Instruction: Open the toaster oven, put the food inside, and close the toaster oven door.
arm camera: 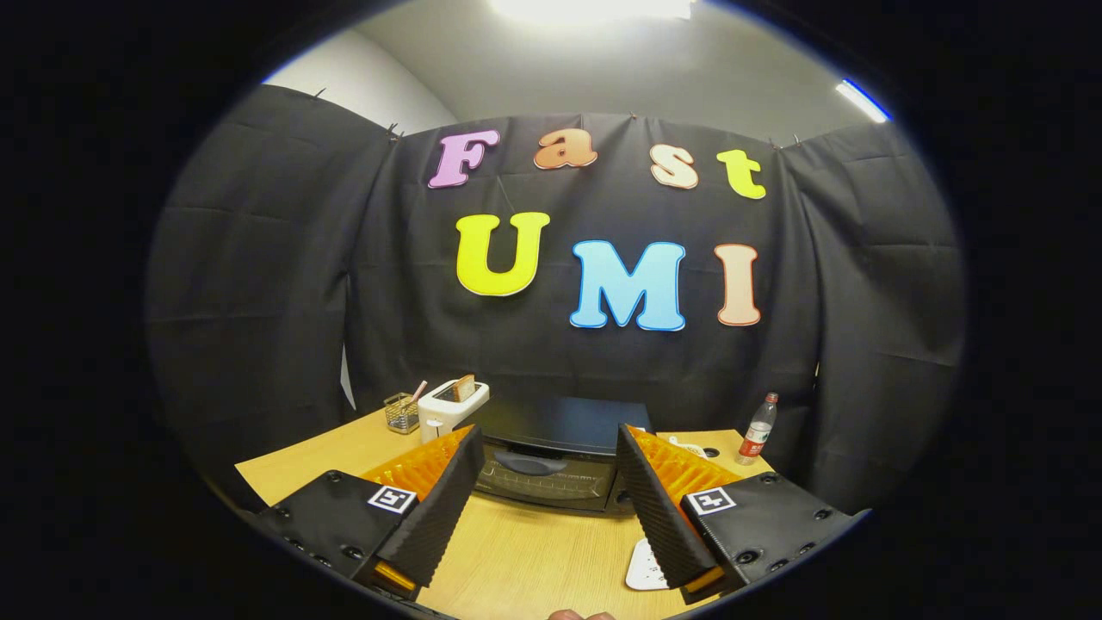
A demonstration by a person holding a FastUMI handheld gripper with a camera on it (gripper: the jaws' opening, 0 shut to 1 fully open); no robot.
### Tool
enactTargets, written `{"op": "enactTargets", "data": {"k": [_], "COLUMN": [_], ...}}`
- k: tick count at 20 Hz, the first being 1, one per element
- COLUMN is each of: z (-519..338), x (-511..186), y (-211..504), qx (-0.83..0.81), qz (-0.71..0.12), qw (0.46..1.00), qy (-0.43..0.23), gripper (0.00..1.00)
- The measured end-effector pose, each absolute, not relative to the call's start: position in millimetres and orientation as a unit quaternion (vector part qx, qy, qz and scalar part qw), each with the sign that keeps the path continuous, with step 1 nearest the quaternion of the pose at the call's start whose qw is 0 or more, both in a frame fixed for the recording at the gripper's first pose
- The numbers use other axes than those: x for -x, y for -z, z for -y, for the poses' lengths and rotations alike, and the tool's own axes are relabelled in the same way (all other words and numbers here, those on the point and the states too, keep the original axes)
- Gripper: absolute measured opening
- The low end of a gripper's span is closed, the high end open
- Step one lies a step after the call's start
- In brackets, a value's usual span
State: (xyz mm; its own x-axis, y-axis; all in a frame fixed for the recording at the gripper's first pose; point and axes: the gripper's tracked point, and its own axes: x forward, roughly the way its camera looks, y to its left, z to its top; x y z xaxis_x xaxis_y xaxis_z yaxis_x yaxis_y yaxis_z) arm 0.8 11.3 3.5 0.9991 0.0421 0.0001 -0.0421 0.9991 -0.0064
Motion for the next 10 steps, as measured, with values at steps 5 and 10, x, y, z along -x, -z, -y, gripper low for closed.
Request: {"op": "enactTargets", "data": {"k": [5,10], "z": [-22,-32], "x": [-3,-5], "y": [-6,-10], "qx": [0.004,0.000], "qz": [0.001,0.003], "qw": [1.000,0.999], "qy": [-0.028,-0.033], "gripper": [0.98,0.98]}}
